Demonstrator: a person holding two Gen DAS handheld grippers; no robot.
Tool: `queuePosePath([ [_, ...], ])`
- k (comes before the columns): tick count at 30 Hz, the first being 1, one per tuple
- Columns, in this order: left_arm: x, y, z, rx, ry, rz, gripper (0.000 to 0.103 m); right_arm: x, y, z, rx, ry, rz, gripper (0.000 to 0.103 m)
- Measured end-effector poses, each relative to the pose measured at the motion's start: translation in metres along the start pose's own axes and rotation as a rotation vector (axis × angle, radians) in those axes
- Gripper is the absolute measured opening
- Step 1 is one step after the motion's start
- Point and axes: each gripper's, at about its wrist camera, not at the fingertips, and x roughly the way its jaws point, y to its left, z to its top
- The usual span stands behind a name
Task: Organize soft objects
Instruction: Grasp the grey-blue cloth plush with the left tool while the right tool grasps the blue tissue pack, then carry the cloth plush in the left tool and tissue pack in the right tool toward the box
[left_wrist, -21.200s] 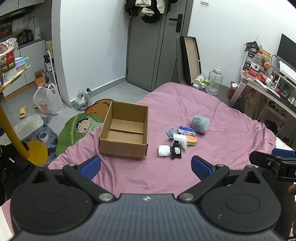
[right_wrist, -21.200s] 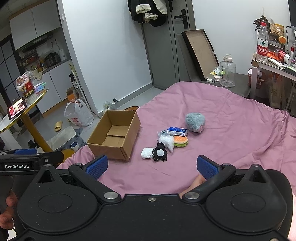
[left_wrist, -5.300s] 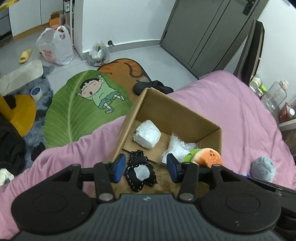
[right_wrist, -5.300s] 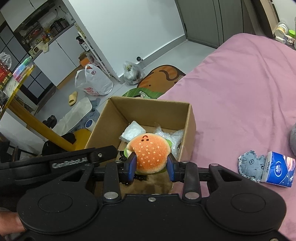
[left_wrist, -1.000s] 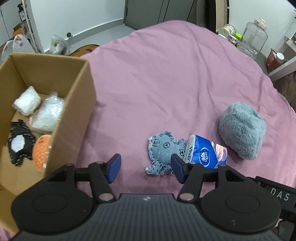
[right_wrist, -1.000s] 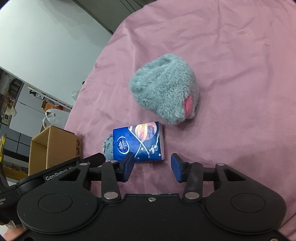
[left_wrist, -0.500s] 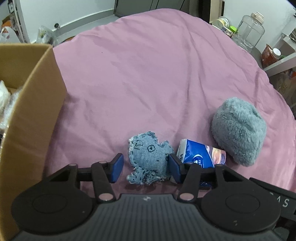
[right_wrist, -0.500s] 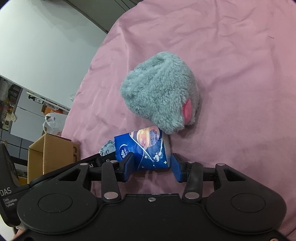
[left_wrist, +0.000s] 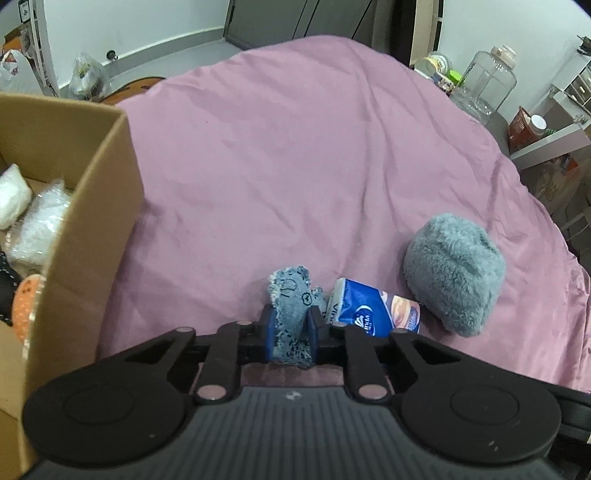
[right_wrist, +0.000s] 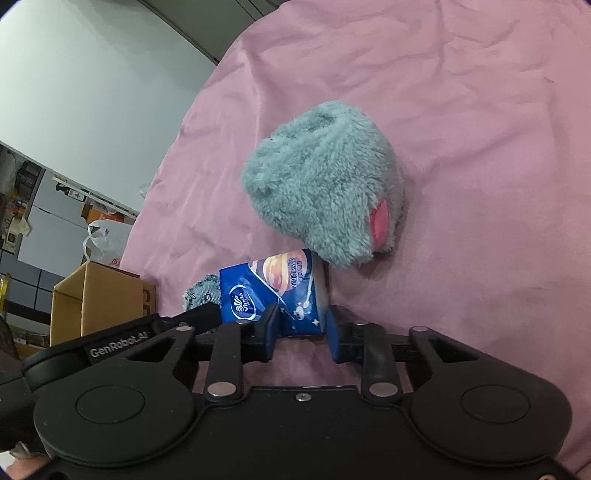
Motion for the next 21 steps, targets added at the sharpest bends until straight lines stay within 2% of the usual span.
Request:
queuePosePath([
  [6, -0.021, 0.003, -0.002, -0.013, -0.042, 0.006, 0.01, -0.011, 0.008, -0.001, -0.03, -0.033, 0.005, 0.015],
  [21, -0.087, 0.01, -0.012, -0.008, -0.125, 0.048, 0.01, -0.047, 0.028, -0.013, -0.108, -0.11, 0.03, 0.012],
])
